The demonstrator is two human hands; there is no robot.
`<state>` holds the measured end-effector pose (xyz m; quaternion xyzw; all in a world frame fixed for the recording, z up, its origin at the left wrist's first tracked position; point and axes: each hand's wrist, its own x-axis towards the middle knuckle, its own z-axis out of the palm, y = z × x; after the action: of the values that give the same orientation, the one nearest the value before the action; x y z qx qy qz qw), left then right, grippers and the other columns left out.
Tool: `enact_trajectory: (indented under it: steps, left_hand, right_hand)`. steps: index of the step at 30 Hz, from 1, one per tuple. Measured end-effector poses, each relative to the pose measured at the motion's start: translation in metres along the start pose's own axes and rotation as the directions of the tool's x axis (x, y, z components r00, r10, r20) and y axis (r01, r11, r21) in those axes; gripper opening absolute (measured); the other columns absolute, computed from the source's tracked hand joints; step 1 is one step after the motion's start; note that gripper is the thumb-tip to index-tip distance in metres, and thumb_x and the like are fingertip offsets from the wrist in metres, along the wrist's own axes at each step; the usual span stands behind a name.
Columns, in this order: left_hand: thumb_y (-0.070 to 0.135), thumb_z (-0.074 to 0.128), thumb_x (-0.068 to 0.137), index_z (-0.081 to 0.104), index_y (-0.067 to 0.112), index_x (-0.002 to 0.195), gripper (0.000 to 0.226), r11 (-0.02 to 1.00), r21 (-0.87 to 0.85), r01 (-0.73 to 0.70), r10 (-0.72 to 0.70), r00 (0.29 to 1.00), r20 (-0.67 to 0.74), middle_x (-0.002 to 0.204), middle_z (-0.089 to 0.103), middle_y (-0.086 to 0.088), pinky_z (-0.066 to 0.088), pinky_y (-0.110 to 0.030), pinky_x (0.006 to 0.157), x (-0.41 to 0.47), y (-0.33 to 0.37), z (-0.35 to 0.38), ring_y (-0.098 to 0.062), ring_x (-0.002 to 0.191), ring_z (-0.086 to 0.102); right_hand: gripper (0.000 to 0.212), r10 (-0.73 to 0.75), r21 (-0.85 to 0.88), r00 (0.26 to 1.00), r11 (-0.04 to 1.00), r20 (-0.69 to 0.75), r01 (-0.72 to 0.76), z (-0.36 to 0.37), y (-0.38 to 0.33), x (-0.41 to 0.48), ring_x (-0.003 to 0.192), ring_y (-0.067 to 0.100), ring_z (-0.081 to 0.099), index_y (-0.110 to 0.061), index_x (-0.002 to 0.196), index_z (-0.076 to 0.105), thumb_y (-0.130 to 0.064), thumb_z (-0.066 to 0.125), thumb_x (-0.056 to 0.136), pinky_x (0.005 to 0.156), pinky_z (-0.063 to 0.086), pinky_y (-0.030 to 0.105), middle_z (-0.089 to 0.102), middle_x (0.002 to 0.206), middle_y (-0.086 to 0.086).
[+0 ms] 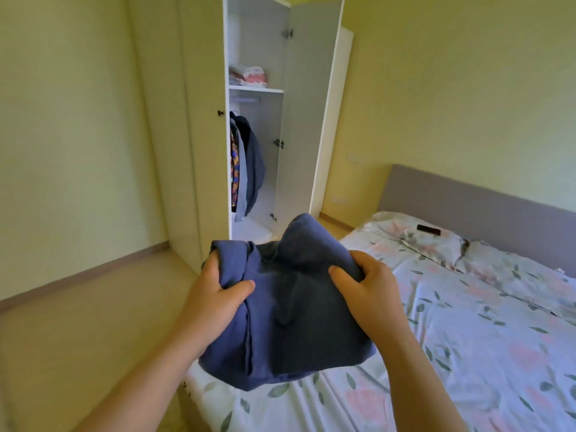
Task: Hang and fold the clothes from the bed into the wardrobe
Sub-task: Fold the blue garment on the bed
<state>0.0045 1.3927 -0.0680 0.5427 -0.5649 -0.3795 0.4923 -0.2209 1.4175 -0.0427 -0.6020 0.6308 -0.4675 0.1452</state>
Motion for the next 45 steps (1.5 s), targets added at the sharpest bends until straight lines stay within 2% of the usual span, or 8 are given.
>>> enact_trajectory:
  steps: [4,8,13,19,24,33,40,45]
  left_hand:
    - [0.01,0.069,0.086,0.045,0.027,0.134,0.057,1.0,0.016,-0.015,0.015,0.999,-0.049,0.118,0.06,0.013,0.044,-0.025,0.092,0.046,-0.011,-0.041,-0.008,0.105,0.058]
    - [0.013,0.067,0.087,0.043,0.033,0.134,0.056,1.0,0.022,0.009,-0.007,0.996,-0.088,0.115,0.061,0.016,0.045,-0.018,0.077,0.098,-0.028,-0.083,-0.005,0.102,0.06]
    - [0.014,0.066,0.086,0.039,0.035,0.139,0.063,0.998,0.053,0.041,-0.032,0.986,-0.161,0.121,0.06,0.014,0.048,-0.028,0.085,0.161,-0.047,-0.151,-0.009,0.106,0.06]
    - [0.016,0.067,0.086,0.039,0.039,0.135,0.061,0.996,0.079,0.039,-0.023,0.98,-0.196,0.115,0.057,0.022,0.042,-0.016,0.071,0.248,-0.084,-0.231,0.003,0.096,0.057]
    - [0.014,0.066,0.085,0.038,0.037,0.137,0.062,0.996,0.092,0.023,-0.012,0.993,-0.116,0.118,0.057,0.015,0.043,-0.021,0.076,0.327,-0.109,-0.287,-0.005,0.102,0.057]
    - [0.013,0.064,0.088,0.033,0.047,0.126,0.06,0.995,0.096,-0.036,0.022,0.989,0.148,0.107,0.051,0.028,0.039,-0.012,0.07,0.463,-0.128,-0.293,0.004,0.093,0.053]
    - [0.011,0.063,0.087,0.035,0.034,0.143,0.066,0.988,0.14,-0.065,0.025,0.962,0.271,0.126,0.058,0.006,0.048,-0.038,0.096,0.56,-0.138,-0.27,-0.017,0.111,0.058]
    - [0.01,0.063,0.088,0.035,0.047,0.132,0.063,0.988,0.107,-0.11,0.067,0.937,0.343,0.113,0.058,0.022,0.046,-0.02,0.079,0.633,-0.14,-0.255,-0.001,0.101,0.058]
  right_hand:
    - [0.01,-0.044,0.026,0.999,0.999,0.024,0.043,0.059,-0.019,0.042,0.069,0.003,0.059,-0.03,0.086,0.065,-0.021,0.062,0.086,0.055,0.039,0.01,0.065,0.072,-0.009]
    - [0.004,-0.09,0.094,0.995,0.992,0.044,0.086,0.122,-0.032,0.091,0.064,0.003,0.058,-0.023,0.085,0.064,-0.02,0.064,0.087,0.055,0.042,0.008,0.064,0.071,-0.006]
    - [0.017,-0.158,0.153,0.98,0.978,0.119,0.139,0.201,-0.069,0.148,0.07,-0.006,0.06,-0.035,0.079,0.061,-0.021,0.063,0.088,0.056,0.042,0.005,0.064,0.069,-0.013]
    - [0.014,-0.166,0.208,0.97,0.97,0.179,0.127,0.302,-0.11,0.205,0.058,-0.003,0.056,-0.03,0.077,0.063,-0.027,0.064,0.09,0.052,0.044,0.008,0.062,0.063,-0.013]
    - [0.013,-0.091,0.187,0.989,0.98,0.112,0.069,0.375,-0.128,0.233,0.057,-0.001,0.056,-0.031,0.077,0.063,-0.028,0.064,0.089,0.053,0.041,0.01,0.063,0.065,-0.013]
    - [0.009,0.034,0.002,0.998,0.999,-0.058,-0.034,0.431,-0.135,0.301,0.066,-0.001,0.059,-0.029,0.084,0.068,-0.021,0.064,0.087,0.053,0.038,0.005,0.064,0.069,-0.013]
    - [0.012,0.121,0.005,0.976,0.992,-0.18,-0.122,0.468,-0.099,0.369,0.066,0.007,0.059,-0.022,0.072,0.064,-0.022,0.065,0.084,0.051,0.04,0.01,0.062,0.062,-0.004]
    - [0.011,0.15,0.041,0.968,0.989,-0.203,-0.145,0.489,-0.09,0.426,0.062,-0.003,0.058,-0.026,0.076,0.065,-0.024,0.064,0.086,0.057,0.038,0.011,0.061,0.06,-0.012]
